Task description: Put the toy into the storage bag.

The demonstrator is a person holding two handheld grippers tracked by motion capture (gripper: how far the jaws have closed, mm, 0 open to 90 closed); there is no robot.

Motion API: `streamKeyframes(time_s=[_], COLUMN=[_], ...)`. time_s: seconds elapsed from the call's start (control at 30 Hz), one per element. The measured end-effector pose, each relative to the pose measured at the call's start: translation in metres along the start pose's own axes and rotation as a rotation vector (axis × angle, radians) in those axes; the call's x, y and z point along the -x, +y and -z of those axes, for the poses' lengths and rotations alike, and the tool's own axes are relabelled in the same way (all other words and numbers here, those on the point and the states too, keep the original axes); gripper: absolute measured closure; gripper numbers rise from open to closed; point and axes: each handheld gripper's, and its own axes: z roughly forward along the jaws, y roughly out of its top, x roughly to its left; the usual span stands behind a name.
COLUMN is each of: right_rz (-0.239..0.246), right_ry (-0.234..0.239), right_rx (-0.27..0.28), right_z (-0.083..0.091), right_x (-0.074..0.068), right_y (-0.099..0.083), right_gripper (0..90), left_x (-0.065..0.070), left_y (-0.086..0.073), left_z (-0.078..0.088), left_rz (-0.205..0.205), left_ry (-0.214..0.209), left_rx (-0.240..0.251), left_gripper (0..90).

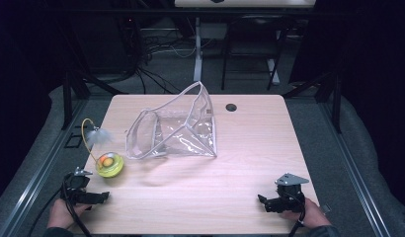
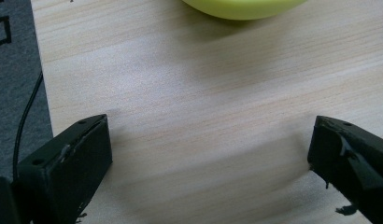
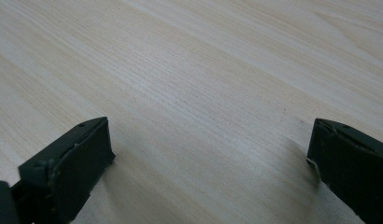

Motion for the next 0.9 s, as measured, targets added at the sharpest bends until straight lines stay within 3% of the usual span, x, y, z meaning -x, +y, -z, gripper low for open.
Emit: streamKeyframes(time_s=[0.47, 0.53, 0.9], right_rz=[0.0, 0.0, 0.004], right_ry=[-0.001, 0.0, 0.001], right_rx=[0.0, 0.0, -0.007], right_z=[0.0, 0.0, 0.0], right_x=[0.0, 0.0, 0.0], right_y=[0.0, 0.0, 0.0], right_gripper=[0.0, 0.0, 0.0], left_x=[-0.001, -0.001, 0.001], left_y=[0.003, 0.004, 0.013], left_z=[0.0, 0.001, 0.024], left_rz=[-0.012, -0.005, 0.003], left_ry=[-0.012, -0.03, -0.033], left_rx=[-0.027, -0.022, 0.048], left_gripper=[0.0, 0.0, 0.0])
